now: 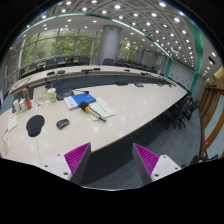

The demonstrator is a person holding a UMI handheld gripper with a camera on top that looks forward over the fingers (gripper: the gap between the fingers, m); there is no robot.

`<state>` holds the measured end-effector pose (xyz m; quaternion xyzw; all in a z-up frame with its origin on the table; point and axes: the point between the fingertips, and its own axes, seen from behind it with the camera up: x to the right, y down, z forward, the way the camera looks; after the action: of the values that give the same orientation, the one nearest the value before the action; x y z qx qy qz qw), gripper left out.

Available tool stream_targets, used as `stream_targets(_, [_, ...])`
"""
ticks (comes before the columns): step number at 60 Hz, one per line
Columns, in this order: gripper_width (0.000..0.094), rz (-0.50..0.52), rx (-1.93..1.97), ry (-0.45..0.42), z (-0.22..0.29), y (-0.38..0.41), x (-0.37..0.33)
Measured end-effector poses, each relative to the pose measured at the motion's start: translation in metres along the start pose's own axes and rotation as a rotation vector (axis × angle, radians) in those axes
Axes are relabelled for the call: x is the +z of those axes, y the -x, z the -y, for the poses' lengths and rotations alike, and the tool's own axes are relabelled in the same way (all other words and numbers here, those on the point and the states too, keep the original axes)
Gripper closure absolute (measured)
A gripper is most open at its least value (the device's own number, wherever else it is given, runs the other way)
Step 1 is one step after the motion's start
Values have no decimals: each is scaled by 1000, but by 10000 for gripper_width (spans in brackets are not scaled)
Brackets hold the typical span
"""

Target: Arrange mouse

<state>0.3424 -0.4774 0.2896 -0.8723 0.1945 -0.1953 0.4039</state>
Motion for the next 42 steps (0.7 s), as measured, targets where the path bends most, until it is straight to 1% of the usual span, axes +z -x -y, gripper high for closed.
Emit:
stream_targets(4, [84, 15, 5, 10, -16, 29, 29])
stream_targets(5, [82, 26, 4, 11, -18, 17, 17])
stream_targets(14, [83, 122, 15, -17, -57, 90, 65])
stream_targets(23, [81, 226, 36, -40, -78, 173, 111])
stream_targets(33, [77, 333, 27, -61, -69, 258, 172])
stream_targets(42, [78, 409, -31, -85, -48, 323, 231])
